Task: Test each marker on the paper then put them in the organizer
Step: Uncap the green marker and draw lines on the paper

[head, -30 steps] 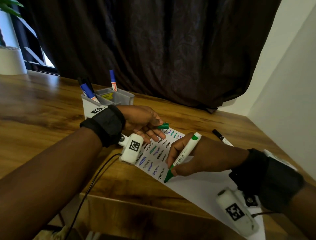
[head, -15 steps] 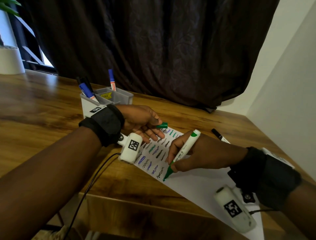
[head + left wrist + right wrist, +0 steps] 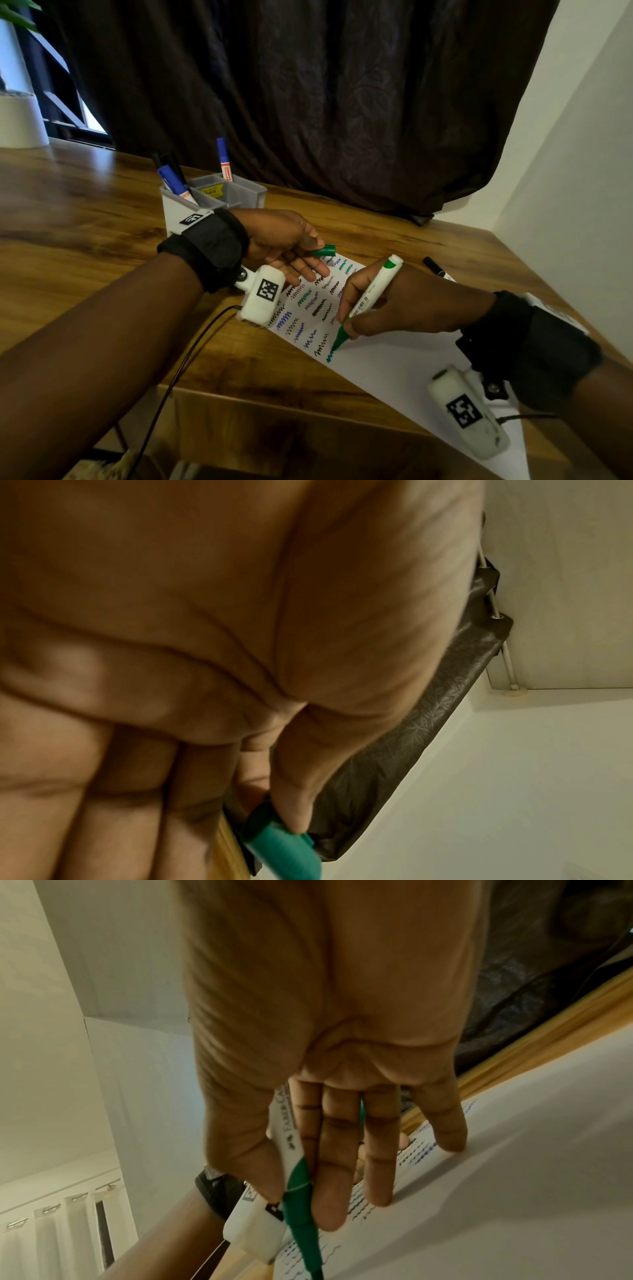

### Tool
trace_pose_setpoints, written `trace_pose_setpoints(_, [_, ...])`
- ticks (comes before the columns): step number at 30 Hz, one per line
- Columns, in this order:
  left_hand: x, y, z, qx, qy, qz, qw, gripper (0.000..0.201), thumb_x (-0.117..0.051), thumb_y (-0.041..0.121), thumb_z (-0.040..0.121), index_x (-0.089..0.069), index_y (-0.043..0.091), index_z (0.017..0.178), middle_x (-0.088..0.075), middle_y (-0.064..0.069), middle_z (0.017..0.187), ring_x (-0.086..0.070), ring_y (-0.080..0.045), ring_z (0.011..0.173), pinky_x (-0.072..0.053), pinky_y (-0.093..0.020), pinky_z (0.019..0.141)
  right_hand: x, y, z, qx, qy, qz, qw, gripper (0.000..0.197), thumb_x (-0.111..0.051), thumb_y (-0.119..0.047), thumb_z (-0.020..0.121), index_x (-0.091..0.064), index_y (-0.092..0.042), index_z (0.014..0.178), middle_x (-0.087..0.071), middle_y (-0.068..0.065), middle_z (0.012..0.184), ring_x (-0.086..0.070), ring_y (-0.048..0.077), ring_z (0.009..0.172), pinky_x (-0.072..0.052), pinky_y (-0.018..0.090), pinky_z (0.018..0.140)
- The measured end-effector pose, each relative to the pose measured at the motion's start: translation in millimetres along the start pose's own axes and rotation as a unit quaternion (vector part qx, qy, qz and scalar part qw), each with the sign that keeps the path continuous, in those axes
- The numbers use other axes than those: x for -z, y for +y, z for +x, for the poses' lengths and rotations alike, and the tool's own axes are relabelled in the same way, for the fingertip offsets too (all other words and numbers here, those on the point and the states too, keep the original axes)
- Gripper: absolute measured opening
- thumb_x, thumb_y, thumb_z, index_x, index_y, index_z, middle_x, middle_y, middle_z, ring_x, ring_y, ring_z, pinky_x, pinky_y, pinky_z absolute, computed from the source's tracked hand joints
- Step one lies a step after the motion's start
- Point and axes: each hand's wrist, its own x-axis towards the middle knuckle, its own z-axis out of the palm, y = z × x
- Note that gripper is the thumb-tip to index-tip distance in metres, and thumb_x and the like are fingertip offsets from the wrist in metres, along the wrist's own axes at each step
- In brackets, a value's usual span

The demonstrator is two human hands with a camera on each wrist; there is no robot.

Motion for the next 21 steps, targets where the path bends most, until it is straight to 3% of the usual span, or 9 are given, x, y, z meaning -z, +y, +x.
trace_pose_setpoints(7, [-0.3,0.1,-0.2,0.000,0.003,0.000,1.000,0.020,-0.048,0.020,0.103,-0.059,0.009,0.114,-0.073,-0.017,0.117,-0.070,-0.027,0.098,-0.059,-0.041,0.080,1.4,0.3,-0.6,-0.019,0.016,0.001,1.000,0.009,-0.082,-0.013,0.084,-0.078,-0.014,0.092,-0.080,-0.006,0.100,-0.074,0.008,0.100,-0.059,0.023,0.076])
trace_pose_setpoints(13, [-0.4,0.1,-0.1,-0.001,0.004,-0.003,1.000,0.019,-0.047,0.019,0.103,-0.059,0.009,0.114,-0.072,-0.018,0.118,-0.070,-0.027,0.097,-0.059,-0.040,0.079,2.0,-0.4,-1.5,-0.021,0.018,0.014,1.000,0.012,-0.081,-0.011,0.085,-0.077,-0.022,0.084,-0.080,-0.004,0.101,-0.073,0.008,0.103,-0.059,0.020,0.077])
trace_pose_setpoints(19, [0.2,-0.7,0.1,0.001,0.003,-0.006,1.000,0.017,-0.047,0.019,0.103,-0.058,0.010,0.114,-0.072,-0.018,0.118,-0.069,-0.029,0.100,-0.058,-0.041,0.081,2.9,-1.7,-0.6,-0.040,0.021,0.003,0.999,0.007,-0.080,-0.012,0.085,-0.078,-0.018,0.087,-0.079,-0.002,0.104,-0.074,0.012,0.104,-0.063,0.031,0.085])
trace_pose_setpoints(21, [0.6,-1.3,0.9,0.001,0.001,-0.009,1.000,0.017,-0.048,0.019,0.103,-0.058,0.011,0.113,-0.072,-0.018,0.118,-0.068,-0.029,0.101,-0.057,-0.042,0.082,7.8,-6.9,-2.5,-0.040,0.023,0.016,0.999,0.012,-0.077,-0.008,0.087,-0.077,-0.020,0.083,-0.079,0.004,0.103,-0.074,0.014,0.103,-0.063,0.030,0.084])
